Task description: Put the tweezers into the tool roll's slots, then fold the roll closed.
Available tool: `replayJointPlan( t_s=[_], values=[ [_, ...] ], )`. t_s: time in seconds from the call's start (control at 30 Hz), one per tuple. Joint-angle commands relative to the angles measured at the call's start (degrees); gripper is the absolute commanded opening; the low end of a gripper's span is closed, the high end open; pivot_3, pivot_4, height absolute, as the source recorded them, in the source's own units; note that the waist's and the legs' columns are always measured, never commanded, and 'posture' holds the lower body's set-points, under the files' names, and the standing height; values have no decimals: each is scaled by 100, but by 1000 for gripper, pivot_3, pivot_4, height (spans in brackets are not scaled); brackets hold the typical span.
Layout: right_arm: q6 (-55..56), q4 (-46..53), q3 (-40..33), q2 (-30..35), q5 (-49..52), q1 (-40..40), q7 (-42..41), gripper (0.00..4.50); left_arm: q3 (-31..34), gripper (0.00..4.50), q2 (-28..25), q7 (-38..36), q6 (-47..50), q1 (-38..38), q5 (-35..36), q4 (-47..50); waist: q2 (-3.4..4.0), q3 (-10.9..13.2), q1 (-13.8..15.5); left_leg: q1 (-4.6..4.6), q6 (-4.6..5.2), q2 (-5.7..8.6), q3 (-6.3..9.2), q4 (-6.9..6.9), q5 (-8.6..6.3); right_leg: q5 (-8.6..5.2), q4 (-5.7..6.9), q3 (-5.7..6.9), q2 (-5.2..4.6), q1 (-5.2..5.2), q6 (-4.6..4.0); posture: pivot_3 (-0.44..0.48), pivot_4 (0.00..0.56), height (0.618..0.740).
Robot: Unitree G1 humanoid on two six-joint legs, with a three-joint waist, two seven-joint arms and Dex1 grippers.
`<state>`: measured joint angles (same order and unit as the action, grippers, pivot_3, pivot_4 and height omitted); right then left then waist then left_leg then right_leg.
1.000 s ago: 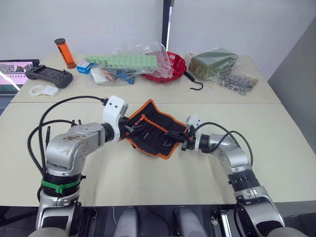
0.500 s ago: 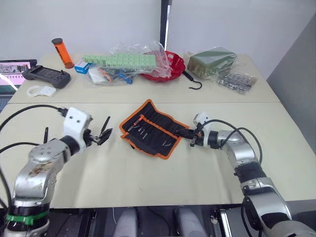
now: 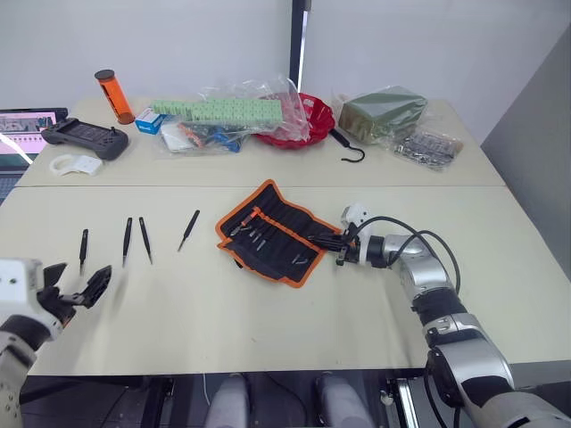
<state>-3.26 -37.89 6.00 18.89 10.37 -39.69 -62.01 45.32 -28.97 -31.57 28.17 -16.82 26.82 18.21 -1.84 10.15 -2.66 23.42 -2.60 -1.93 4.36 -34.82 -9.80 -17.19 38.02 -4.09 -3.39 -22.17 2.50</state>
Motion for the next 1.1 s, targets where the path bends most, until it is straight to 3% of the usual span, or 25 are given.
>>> replayJointPlan(
  t_s=[0.03, 0.37, 0.63, 0.87, 1.1],
  values=[
    [9, 85, 12, 13, -40, -150, -48, 0, 321, 4485, 259, 290, -322, -291, -2, 219, 0, 0, 13, 0, 0, 1, -1, 0, 0, 0, 1, 0, -1, 0, 0, 0, 150, 740],
    [72, -421, 288, -87, -444, -163, 114, 0, 745, 4485, 709, 735, -357, -841, 443, 401, -9, -5, 3, -11, 0, -2, -2, 0, 0, 2, 2, 1, 3, 6, -4, 0, 150, 740],
    [70, -393, 332, -106, -433, -139, 56, 0, 681, 4485, 716, 888, -157, -1082, 721, 419, -23, -15, 4, -17, 0, -3, -1, -2, 0, 1, 2, 1, 5, 13, -6, 0, 150, 740],
    [-29, -261, 273, -120, -372, -91, 123, 0, 368, 4485, 96, 1488, 509, 137, 759, -415, -28, -18, 21, -19, 0, -3, 3, -4, 0, 1, 5, 4, 8, 15, -7, 0, 150, 740],
    [-186, 52, 227, -52, -336, 53, 178, 0, -341, 4485, -647, 1341, 541, 1072, 273, -1550, -28, -18, 4, -18, -1, -3, 2, 8, -1, 2, 5, 5, 8, 7, -7, 0, 150, 740]
  ],
)
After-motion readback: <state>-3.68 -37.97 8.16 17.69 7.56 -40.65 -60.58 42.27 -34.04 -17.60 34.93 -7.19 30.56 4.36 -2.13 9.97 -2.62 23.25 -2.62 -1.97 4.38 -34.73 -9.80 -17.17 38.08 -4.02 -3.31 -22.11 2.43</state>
